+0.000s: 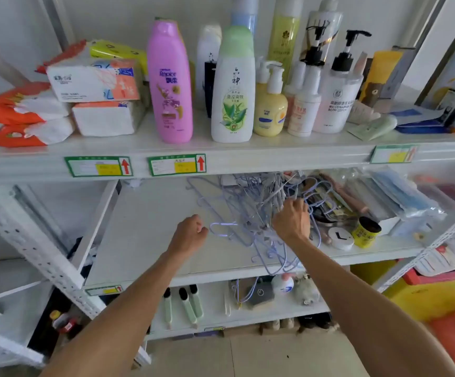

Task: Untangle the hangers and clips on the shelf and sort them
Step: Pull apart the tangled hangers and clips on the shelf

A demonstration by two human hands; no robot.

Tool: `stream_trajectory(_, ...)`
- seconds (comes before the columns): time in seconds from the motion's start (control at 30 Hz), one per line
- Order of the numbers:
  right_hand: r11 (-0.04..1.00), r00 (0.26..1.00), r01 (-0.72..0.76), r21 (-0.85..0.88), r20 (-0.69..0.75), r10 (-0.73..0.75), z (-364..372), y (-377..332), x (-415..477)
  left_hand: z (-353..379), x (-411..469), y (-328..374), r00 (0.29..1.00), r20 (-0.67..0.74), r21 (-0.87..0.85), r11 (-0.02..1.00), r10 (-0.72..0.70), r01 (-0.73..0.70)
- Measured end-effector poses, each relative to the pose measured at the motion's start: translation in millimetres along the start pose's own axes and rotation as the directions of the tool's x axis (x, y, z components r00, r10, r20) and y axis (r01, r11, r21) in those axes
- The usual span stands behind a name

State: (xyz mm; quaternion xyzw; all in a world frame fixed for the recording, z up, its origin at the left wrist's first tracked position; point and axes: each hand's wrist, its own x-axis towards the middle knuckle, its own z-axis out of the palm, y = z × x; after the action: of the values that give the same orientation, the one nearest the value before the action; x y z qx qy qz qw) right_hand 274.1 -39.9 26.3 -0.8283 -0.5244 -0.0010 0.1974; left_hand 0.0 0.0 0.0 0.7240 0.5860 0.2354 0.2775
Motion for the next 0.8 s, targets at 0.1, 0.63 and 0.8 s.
stream_trajectory(0.1, 0.972, 0.958, -0.232, 0.016, 0.178, 0.226, -4, 17, 33, 10, 31, 25, 0.997, -0.055, -0.02, 0.998, 0.057, -0.058)
stream_trajectory(0.63, 0.966, 0.96, -0.177, 0.188, 0.249, 0.128, -8, 51, 98, 62, 92, 66, 0.964, 0.256, 0.148, 0.983, 0.071, -0.112)
stream_trajectory(0.8, 0.92, 0.963, -0.256, 0.296, 0.156, 0.218, -4, 61, 88, 63, 96, 90, 0.946, 0.284, 0.093, 0.977, 0.157, -0.191)
